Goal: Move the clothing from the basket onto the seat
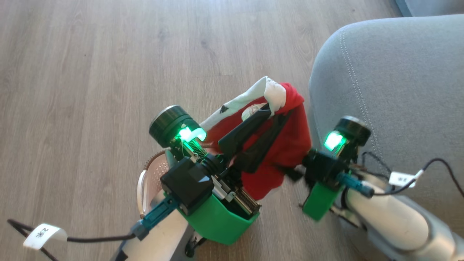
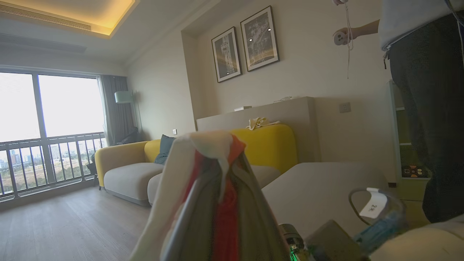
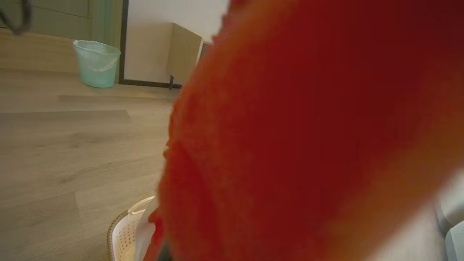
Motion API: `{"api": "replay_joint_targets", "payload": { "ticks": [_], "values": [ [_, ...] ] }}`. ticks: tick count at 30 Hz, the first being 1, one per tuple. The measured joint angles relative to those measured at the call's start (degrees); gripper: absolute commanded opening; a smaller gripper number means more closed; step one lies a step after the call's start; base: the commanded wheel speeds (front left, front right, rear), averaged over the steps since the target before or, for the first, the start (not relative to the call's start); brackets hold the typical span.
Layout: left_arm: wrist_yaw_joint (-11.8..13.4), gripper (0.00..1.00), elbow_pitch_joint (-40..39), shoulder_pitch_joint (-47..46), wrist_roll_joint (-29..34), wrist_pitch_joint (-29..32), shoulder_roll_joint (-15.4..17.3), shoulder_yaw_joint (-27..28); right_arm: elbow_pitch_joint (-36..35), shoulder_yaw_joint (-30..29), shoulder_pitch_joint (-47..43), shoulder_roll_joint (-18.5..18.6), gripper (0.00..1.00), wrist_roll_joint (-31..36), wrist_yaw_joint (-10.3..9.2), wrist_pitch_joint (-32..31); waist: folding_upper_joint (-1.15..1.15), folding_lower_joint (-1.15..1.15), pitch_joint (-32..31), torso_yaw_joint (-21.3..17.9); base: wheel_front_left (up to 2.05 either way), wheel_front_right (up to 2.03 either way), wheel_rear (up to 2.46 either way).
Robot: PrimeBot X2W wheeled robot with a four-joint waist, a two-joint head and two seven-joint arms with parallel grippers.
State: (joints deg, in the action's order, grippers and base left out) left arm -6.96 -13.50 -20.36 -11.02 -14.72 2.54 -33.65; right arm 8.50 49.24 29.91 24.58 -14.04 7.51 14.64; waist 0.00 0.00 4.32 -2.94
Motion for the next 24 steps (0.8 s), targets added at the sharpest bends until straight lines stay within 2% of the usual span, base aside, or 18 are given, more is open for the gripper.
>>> {"api": "replay_joint_targets", "payload": {
  "ticks": [8, 14, 21, 24],
  "values": [
    [-0.5, 0.0, 0.7, 0.4, -0.2, 0.0, 0.0, 0.9, 2.0, -11.2, -4.5, -4.6, 0.0, 2.5, 0.0, 0.0, 0.0, 0.0, -0.8, 0.8, 0.0, 0.0, 0.0],
    [-0.5, 0.0, 1.9, 0.8, -0.2, 0.0, 0.0, 3.0, 1.6, -18.5, -7.2, -6.6, 0.0, 3.0, 0.0, 0.0, 0.0, 0.0, -1.0, 0.5, 0.0, 0.0, 0.0],
    [-0.5, 0.0, 4.0, 2.0, -0.2, 0.0, 0.0, 3.7, 0.0, -26.5, -7.5, -9.1, 0.0, 3.5, 0.0, 0.0, 0.0, 0.0, -0.2, 0.1, 0.0, 0.0, 0.0],
    [-0.5, 0.0, 6.4, 2.0, -0.8, 0.0, 0.0, 3.0, -0.4, -28.1, -8.0, -10.0, 0.0, 3.8, 0.0, 0.0, 0.0, 0.0, 0.2, 0.1, 0.0, 0.0, 0.0]
  ]
}}
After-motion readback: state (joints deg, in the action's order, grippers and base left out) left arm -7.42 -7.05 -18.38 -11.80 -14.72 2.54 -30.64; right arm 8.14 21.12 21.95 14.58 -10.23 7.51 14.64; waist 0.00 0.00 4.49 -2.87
